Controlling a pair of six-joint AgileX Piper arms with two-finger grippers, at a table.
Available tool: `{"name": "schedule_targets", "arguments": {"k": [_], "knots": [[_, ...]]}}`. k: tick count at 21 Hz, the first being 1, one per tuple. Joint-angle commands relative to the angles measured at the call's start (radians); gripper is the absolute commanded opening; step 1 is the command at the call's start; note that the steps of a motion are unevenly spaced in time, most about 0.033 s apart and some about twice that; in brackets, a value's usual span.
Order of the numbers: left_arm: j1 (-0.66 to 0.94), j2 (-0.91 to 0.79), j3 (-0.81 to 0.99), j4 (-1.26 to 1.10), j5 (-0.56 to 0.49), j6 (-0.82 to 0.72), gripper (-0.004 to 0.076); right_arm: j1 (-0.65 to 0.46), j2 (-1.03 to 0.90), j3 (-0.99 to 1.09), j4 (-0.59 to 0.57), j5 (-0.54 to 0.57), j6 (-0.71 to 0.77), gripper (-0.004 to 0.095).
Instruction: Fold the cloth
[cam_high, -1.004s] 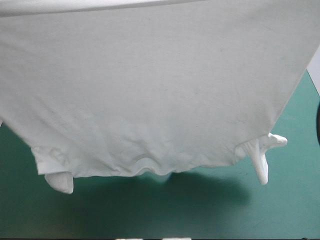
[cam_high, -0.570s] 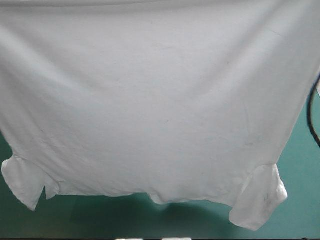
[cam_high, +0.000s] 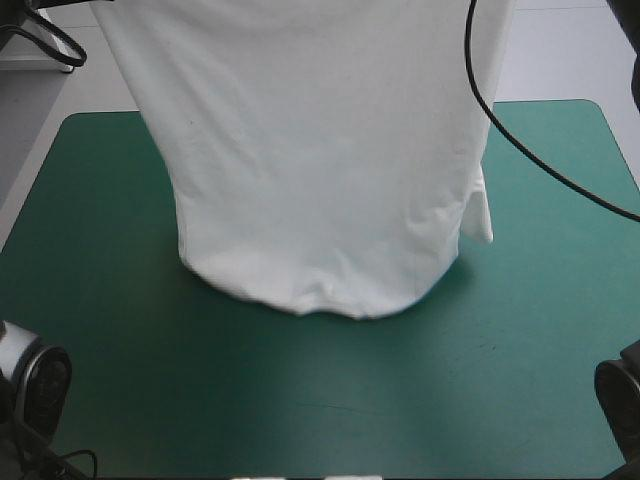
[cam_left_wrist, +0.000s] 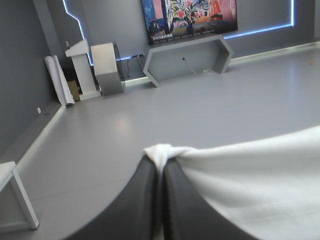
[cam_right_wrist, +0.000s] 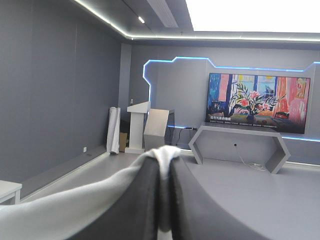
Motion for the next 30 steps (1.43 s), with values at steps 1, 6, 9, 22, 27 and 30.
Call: {"name": "schedule_targets", "arguments": {"k": [1,6,9,22,27,30], "knots": [[0.001,-0.051,-0.04,0.014,-0.113,0.0,-0.001,-0.006,-0.048,-0.021,-0.018,-0.095,-0.006,-0.0014],[0.001,-0.028,-0.038,0.012,0.001,0.05,-0.001,-0.006,-0.026,-0.019,-0.069,0.12,-0.008,-0.0014],[0.001,0.045,0.032,-0.022,0.182,0.045,-0.001,-0.006,0.089,-0.019,-0.083,0.459,-0.006,-0.0014],[-0.001,-0.017,0.865,-0.17,0.34,0.012,-0.001,-0.006,0.038,0.776,-0.025,0.644,0.035,-0.0014],[-0.001,-0.308,1.251,-0.163,0.326,-0.012,-0.001,-0.006,-0.213,1.135,0.018,0.644,0.019,-0.0014],[-0.001,-0.485,1.444,-0.163,0.347,-0.051,-0.001,-0.006,-0.38,1.326,0.021,0.644,0.043,-0.0014]]}}
